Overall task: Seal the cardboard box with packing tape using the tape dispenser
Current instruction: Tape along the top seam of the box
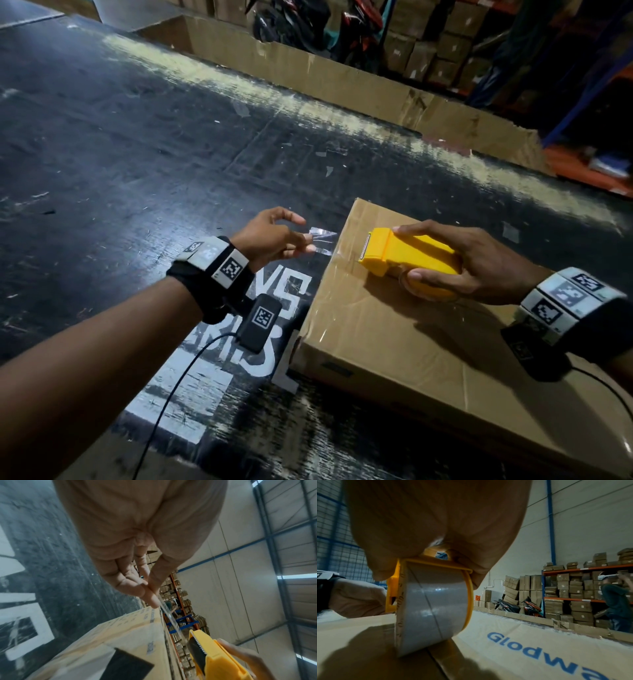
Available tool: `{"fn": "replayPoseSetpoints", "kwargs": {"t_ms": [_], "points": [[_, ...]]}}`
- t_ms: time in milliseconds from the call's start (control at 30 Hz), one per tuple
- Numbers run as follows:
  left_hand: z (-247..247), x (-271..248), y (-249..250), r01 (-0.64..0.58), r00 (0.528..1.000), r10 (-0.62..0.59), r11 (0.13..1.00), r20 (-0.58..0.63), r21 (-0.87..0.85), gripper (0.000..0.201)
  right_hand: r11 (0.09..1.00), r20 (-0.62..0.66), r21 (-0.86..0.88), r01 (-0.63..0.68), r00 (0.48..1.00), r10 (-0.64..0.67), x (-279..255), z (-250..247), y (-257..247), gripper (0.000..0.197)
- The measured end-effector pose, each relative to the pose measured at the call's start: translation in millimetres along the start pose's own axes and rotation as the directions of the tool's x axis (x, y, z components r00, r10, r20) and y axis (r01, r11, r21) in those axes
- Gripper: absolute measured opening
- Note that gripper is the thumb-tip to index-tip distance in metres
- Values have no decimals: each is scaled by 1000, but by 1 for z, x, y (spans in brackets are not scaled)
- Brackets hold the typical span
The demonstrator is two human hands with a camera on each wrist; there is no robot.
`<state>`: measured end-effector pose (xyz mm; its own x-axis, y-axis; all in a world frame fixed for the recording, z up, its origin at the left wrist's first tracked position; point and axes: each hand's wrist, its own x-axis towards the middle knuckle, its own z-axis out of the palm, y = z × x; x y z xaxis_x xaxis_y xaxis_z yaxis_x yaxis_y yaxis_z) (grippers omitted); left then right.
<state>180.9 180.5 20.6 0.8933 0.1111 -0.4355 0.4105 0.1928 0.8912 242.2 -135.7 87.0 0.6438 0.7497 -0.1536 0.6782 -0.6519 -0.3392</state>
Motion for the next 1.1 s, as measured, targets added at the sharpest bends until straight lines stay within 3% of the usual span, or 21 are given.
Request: {"fn": "replayPoseSetpoints", "kwargs": {"t_ms": [133,200,267,333,400,467,533,600,700,967,1100], "points": [[4,5,-18,76,997,-77,997,16,30,26,1000,19,-4,0,1000,0,1,1,-1,70],[11,8,-34,48,997,-60,970,45,238,24,1000,22,3,0,1000,0,2,1,-2,69],[13,16,-53,-56,998,44,799,35,599,28,1000,25,3,-8,1000,8,2,1,-1,69],[13,19,-67,-177,964,264,618,10,766,30,1000,40,2,-23,999,23,2,0,-2,69],[11,11,-65,-333,923,378,691,72,642,36,1000,40,-5,-17,999,17,3,0,-3,69],[16,-4,-55,-419,908,358,750,220,512,55,1000,36,-14,-2,999,3,4,1,-3,68],[27,-18,-43,-464,880,272,672,390,578,74,1000,45,-14,-1,999,2,5,0,-3,68],[38,-24,-39,-481,868,161,507,469,715,86,1000,52,-17,2,999,-1,5,-1,-3,67],[42,-22,-42,-475,873,118,421,473,773,91,1000,50,-26,16,999,-14,5,-2,-3,64],[45,-22,-44,-418,906,111,398,409,817,89,992,35,-54,114,993,-112,6,-4,0,62],[48,-25,-43,-360,931,103,411,349,838,87,994,75,-40,98,993,-95,-14,-10,19,61]]}}
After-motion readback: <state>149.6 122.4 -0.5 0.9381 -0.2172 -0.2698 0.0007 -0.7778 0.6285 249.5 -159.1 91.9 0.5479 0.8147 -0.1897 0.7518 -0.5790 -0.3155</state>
